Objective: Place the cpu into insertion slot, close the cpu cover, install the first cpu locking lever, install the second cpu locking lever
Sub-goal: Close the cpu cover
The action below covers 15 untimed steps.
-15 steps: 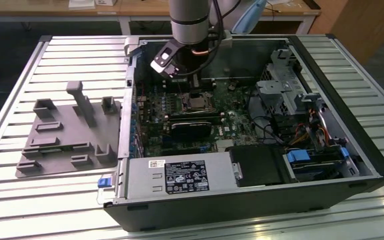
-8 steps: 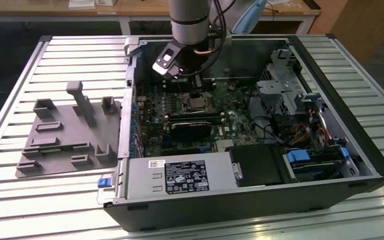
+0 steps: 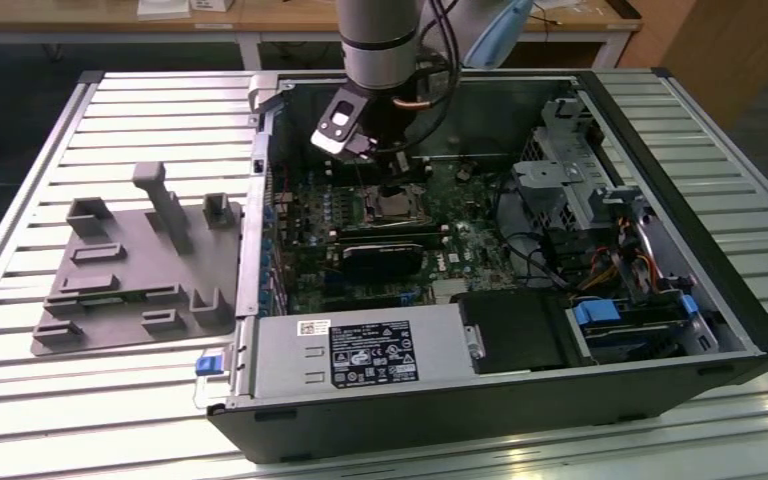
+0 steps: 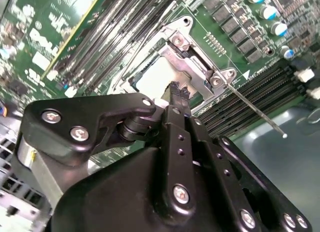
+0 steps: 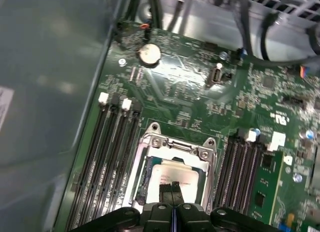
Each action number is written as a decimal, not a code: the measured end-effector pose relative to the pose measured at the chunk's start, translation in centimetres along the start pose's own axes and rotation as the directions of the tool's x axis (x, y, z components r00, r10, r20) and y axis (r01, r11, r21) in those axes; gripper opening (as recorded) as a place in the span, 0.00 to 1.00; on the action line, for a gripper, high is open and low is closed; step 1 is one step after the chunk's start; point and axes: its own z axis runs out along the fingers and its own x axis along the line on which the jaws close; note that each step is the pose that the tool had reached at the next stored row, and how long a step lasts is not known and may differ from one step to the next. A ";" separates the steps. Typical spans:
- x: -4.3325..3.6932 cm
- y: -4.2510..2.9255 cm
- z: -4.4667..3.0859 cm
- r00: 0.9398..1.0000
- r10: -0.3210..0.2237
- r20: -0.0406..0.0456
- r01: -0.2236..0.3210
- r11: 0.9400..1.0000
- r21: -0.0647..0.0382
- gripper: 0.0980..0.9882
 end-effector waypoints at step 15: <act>0.00 -0.02 0.01 0.968 -0.249 0.005 0.249 0.968 -0.007 0.00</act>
